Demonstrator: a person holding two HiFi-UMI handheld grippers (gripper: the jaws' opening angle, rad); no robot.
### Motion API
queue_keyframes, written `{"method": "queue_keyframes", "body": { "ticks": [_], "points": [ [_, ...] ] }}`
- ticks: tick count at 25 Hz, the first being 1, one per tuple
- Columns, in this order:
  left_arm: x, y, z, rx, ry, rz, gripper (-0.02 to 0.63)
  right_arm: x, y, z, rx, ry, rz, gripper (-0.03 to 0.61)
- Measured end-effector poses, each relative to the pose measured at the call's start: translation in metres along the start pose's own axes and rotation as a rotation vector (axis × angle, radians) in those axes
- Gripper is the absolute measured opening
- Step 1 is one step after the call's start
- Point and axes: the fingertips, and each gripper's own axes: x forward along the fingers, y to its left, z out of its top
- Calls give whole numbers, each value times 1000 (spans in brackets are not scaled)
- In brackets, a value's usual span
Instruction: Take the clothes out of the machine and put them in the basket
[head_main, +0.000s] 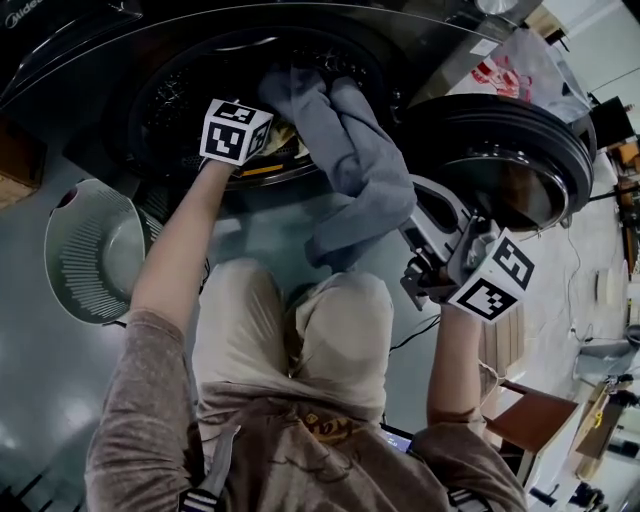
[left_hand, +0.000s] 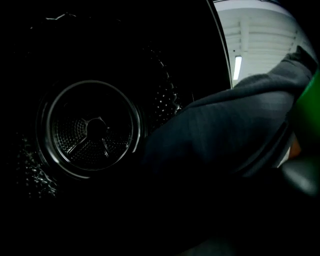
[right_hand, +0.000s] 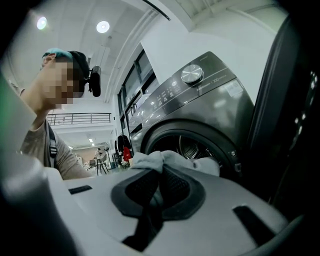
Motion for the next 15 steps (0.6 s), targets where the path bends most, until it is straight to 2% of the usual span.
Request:
{"method": "queue_keyframes", "body": {
  "ticks": [6,15],
  "points": [
    [-52,11,15,-181,-93,-5,77,6,-19,-12,28,-2,-35,21],
    [-127,-12,49,-202,-161,-49,72,44,-25,-47,-21,71,-57,21]
  ]
}}
